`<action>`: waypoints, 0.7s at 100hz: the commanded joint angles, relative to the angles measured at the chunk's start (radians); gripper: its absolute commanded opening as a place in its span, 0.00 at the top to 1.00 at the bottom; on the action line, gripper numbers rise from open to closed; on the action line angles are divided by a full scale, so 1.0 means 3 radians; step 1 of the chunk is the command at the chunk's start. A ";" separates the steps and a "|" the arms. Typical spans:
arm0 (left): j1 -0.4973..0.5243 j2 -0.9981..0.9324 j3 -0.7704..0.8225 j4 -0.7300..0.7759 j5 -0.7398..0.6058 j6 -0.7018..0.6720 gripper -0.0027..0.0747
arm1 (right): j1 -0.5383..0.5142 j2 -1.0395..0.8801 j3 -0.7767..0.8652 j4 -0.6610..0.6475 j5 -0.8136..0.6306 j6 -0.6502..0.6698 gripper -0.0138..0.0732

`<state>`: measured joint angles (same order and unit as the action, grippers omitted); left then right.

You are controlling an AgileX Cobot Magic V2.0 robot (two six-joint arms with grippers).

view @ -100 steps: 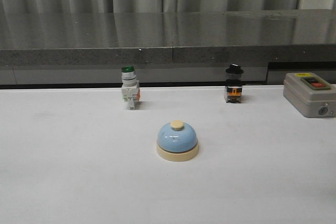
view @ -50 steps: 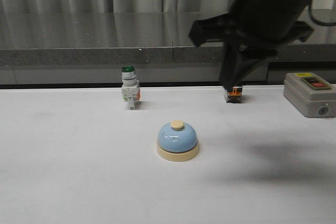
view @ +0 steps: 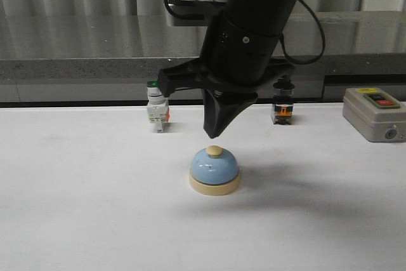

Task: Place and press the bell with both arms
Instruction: 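Move the closed right gripper above the bell's cream button, then press down on the bell button with the right gripper tips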

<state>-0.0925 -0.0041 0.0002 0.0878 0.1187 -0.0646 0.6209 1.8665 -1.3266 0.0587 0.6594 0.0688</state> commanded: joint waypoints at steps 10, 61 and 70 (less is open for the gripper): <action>0.0012 -0.0096 0.0139 0.0005 -0.0282 -0.0030 0.99 | -0.0001 -0.0072 -0.0115 0.0019 -0.0074 -0.0011 0.91; 0.0012 -0.0096 0.0139 0.0005 -0.0282 -0.0030 0.99 | -0.0001 -0.0115 -0.0131 0.0019 0.0043 -0.0011 0.91; 0.0012 -0.0096 0.0139 0.0005 -0.0282 -0.0030 0.99 | -0.0012 -0.0282 -0.0131 0.0007 0.0075 -0.0011 0.91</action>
<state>-0.0925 -0.0041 0.0002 0.0878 0.1187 -0.0646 0.6209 1.8888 -1.3407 0.0623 0.6920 0.0688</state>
